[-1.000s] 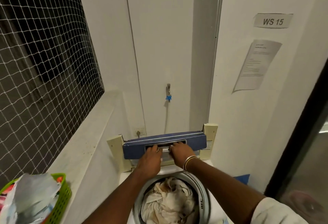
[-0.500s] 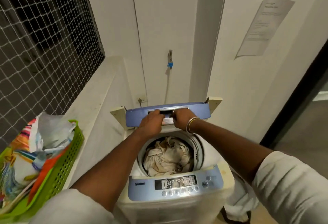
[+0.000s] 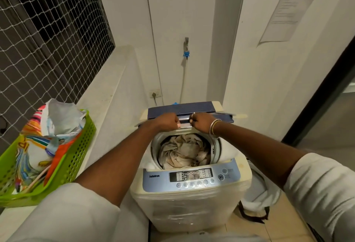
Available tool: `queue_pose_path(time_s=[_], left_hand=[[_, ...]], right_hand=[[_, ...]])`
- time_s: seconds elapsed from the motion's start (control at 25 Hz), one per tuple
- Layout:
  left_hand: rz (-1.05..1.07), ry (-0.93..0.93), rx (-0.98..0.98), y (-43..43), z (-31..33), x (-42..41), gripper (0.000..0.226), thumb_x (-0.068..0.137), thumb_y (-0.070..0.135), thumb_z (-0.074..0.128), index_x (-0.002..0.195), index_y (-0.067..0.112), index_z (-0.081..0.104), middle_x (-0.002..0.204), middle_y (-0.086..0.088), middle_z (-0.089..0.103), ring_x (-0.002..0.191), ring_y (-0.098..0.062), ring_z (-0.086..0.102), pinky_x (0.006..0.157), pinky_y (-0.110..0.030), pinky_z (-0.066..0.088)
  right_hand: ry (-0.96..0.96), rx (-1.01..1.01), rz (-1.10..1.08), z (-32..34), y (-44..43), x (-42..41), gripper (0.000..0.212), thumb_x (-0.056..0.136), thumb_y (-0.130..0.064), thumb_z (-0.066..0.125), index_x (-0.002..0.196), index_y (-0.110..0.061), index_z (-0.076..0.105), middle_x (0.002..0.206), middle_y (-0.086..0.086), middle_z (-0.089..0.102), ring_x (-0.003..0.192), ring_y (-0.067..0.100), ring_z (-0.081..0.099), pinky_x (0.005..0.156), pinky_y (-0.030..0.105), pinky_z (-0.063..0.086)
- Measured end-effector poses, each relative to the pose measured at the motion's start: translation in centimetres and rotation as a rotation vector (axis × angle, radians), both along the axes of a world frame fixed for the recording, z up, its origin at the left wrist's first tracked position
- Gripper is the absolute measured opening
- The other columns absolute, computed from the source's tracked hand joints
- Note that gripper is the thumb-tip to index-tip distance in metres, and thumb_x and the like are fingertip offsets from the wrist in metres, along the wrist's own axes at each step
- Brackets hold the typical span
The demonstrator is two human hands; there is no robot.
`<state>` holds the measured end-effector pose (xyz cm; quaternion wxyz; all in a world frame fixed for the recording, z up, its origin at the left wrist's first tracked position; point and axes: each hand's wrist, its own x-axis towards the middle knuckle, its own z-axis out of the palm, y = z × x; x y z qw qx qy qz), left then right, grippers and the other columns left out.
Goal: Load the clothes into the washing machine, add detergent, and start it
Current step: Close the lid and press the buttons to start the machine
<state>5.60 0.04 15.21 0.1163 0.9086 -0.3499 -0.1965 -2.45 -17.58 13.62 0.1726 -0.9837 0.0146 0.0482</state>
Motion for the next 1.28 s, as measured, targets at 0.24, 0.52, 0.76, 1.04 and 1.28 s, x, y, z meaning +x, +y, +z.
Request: queue_pose_path(time_s=[0.24,0.52,0.76,1.04,1.28], left_hand=[[0.036,0.185,0.053,0.9,-8.7,-3.6,0.015,0.093,0.024,0.061,0.095,0.013,0.071,0.092,-0.004,0.067,0.086,-0.018,0.059,0.075,-0.029,0.045],[0.052,0.164,0.029,1.9,-15.7,-5.6,0.022,0.094,0.009,0.051,0.093,0.003,0.072,0.098,-0.015,0.071,0.094,-0.031,0.066,0.084,-0.042,0.051],[0.006,0.085,0.029,2.2,-18.3,-5.4,0.026,0.093,0.008,0.054,0.115,0.01,0.067,0.117,-0.012,0.06,0.109,-0.028,0.058,0.088,-0.034,0.045],[0.04,0.109,-0.058,2.2,-18.7,-5.2,0.031,0.091,0.003,0.057,0.12,0.009,0.066,0.113,-0.008,0.066,0.104,-0.022,0.062,0.08,-0.023,0.042],[0.051,-0.05,-0.217,3.8,-20.4,-8.7,0.045,0.089,-0.004,0.053,0.131,0.012,0.059,0.115,-0.011,0.06,0.105,-0.026,0.06,0.085,-0.031,0.046]], right_hand=[[0.253,0.031,0.013,-7.6,0.8,-2.6,0.03,0.096,-0.028,0.048,0.112,-0.01,0.066,0.105,0.014,0.069,0.093,0.027,0.062,0.078,0.029,0.044],[0.346,-0.007,0.03,-12.7,1.3,-3.7,0.017,0.083,-0.015,0.059,0.096,-0.012,0.069,0.102,0.012,0.071,0.094,0.029,0.066,0.083,0.032,0.052],[0.36,0.002,0.037,-14.7,0.6,-3.6,0.02,0.075,-0.005,0.059,0.078,-0.025,0.057,0.09,0.001,0.07,0.086,0.024,0.064,0.071,0.025,0.044],[0.311,0.008,-0.001,-15.6,0.9,-3.2,0.021,0.08,-0.006,0.059,0.092,-0.021,0.066,0.084,-0.006,0.064,0.084,0.02,0.063,0.072,0.024,0.041],[0.064,-0.042,-0.096,-16.1,2.4,-5.6,0.018,0.084,-0.012,0.06,0.097,-0.025,0.065,0.093,0.002,0.067,0.081,0.024,0.063,0.066,0.033,0.054]])
